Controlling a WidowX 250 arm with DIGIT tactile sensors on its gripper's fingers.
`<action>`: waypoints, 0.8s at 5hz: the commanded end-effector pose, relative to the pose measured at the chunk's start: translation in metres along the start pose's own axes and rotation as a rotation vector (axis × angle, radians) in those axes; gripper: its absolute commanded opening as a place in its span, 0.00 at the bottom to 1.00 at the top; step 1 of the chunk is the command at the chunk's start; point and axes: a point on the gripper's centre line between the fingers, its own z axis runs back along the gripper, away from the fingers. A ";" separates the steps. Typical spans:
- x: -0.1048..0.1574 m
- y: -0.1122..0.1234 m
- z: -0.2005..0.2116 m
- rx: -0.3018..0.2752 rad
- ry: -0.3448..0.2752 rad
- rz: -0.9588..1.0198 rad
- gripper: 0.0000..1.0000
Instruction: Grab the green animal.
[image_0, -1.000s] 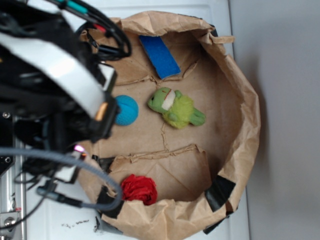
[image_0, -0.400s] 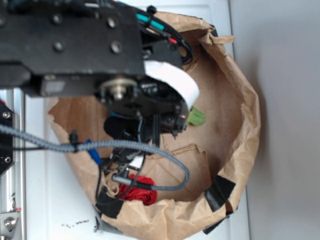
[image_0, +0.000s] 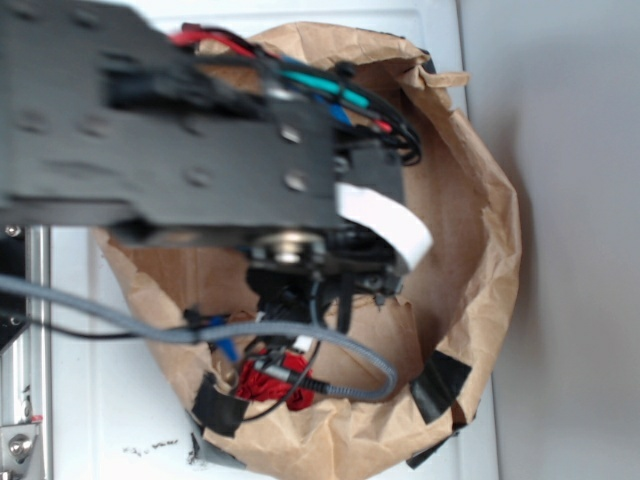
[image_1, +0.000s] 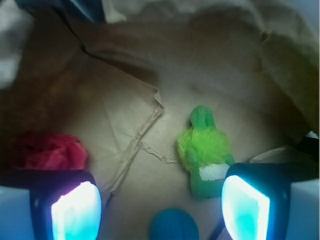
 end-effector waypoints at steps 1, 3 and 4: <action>0.029 0.004 -0.013 0.053 -0.051 -0.048 1.00; 0.035 0.020 -0.047 0.115 -0.006 -0.017 1.00; 0.028 0.017 -0.063 0.192 -0.028 -0.066 1.00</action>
